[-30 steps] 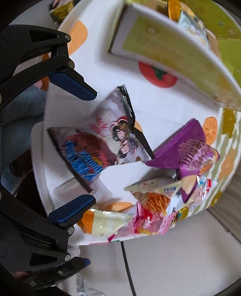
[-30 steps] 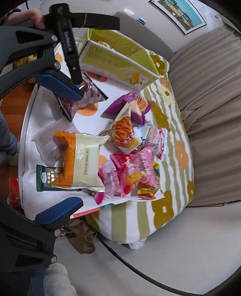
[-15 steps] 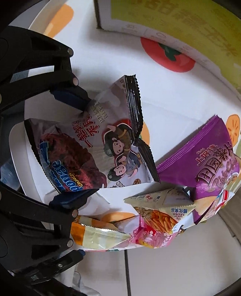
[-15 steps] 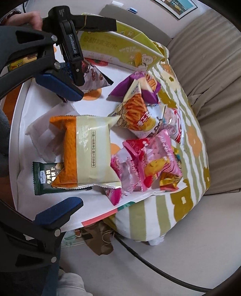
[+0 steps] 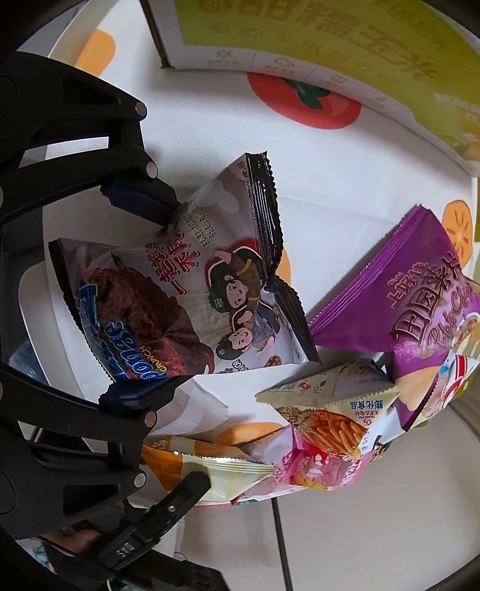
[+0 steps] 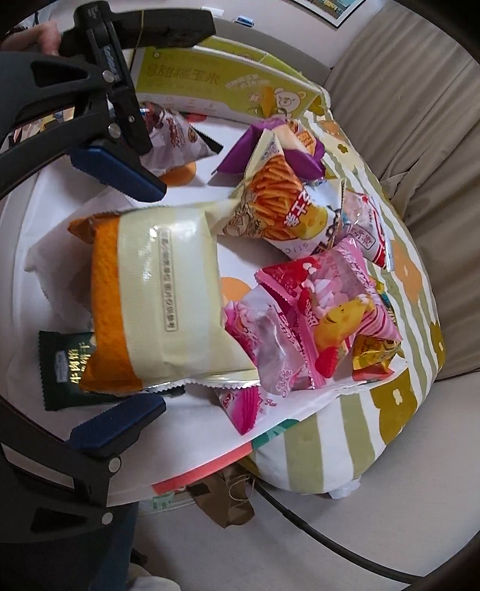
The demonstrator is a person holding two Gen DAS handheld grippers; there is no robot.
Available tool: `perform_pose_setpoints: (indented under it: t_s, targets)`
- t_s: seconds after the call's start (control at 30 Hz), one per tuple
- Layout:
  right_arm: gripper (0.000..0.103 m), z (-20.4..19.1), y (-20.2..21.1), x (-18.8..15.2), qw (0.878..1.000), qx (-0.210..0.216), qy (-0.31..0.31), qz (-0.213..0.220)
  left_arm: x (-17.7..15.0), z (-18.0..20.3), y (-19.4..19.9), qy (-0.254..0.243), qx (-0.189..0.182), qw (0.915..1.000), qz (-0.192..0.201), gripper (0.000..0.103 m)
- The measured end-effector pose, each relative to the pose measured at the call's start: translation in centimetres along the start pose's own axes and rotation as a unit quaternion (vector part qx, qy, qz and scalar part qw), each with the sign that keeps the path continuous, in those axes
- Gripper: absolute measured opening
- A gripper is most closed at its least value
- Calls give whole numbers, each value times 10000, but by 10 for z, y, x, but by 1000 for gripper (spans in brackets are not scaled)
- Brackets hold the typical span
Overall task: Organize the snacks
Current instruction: 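Lift both bags over the green box and release them inside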
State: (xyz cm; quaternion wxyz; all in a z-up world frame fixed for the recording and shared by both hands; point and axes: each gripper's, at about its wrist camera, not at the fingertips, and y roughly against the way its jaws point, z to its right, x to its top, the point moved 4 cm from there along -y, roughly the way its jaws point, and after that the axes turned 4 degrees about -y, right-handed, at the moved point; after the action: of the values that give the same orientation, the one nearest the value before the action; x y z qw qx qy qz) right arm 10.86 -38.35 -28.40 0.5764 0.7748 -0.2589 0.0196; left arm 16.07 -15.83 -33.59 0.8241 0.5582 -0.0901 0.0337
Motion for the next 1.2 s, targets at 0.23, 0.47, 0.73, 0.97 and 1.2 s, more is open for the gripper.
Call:
perform_pose_setpoints:
  t_s: [0.23, 0.47, 0.73, 0.97, 1.2]
  targets:
    - [103, -6, -13, 5, 9998, 11, 181, -33, 1, 9, 0, -45, 36, 10000, 80, 69]
    - [103, -10, -19, 5, 9994, 23, 332, -27, -1, 14, 12, -155, 72, 9996, 217, 69]
    - [77, -16, -15, -2, 9983, 78, 576, -15, -7, 15, 24, -186, 78, 9992, 349, 69]
    - [74, -26, 10, -4, 9957, 104, 891, 225, -10, 25, 47, -221, 16, 9981, 572, 68]
    - [74, -44, 51, 2, 9914, 355, 1142, 533, -7, 43, 97, -276, 13, 9934, 1112, 68]
